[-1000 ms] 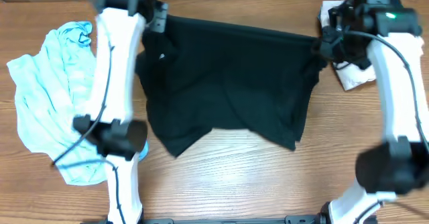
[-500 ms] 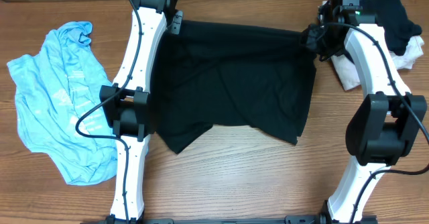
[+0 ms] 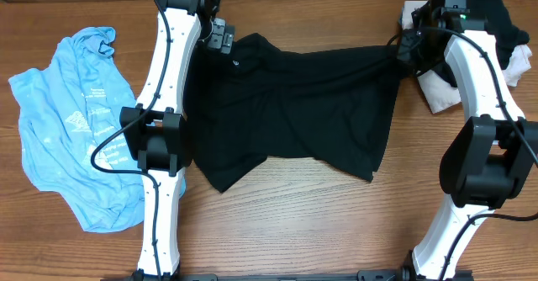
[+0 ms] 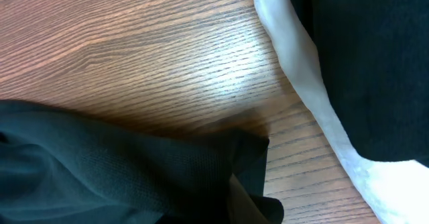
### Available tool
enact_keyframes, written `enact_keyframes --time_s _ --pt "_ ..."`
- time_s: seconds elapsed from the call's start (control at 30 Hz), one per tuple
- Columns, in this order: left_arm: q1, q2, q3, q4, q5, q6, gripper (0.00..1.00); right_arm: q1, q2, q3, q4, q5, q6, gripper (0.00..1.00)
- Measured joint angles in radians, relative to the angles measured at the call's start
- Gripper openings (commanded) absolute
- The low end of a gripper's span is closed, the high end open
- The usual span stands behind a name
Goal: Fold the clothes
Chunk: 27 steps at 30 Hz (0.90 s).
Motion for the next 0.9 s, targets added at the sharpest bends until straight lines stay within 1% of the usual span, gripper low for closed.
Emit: enact_keyframes --time_s 0.17,0.33,0.53,0.6,0.7,0.77,0.83,0.9 --pt "-0.003 0.0 0.0 0.04 0.128 0.093 1.0 0.0 0.0 0.0 0.0 0.0 0.0 0.12" --pt "-0.015 0.0 0.0 0.048 0.207 0.166 0.98 0.0 0.0 0.0 -0.008 0.0 0.0 0.12" --pt "-0.018 0.032 0.0 0.032 0.285 0.21 0.88 0.0 0.0 0.0 -0.01 0.0 0.0 0.12" --pt "-0.018 0.056 0.0 0.023 0.297 0.221 0.82 0.0 0.0 0.0 -0.012 0.0 0.0 0.12" --pt "-0.018 0.082 0.0 0.021 0.305 0.227 0.76 0.0 0.0 0.0 -0.011 0.0 0.0 0.12" --pt "-0.018 0.086 0.0 0.023 0.311 0.227 0.67 0.0 0.0 0.0 -0.012 0.0 0.0 0.12" --pt "-0.018 0.086 0.0 0.026 0.32 0.227 0.43 0.0 0.0 0.0 -0.013 0.0 0.0 0.12" --pt "-0.018 0.086 0.0 0.027 0.328 0.229 0.29 0.0 0.0 0.0 -0.015 0.001 0.0 0.12"
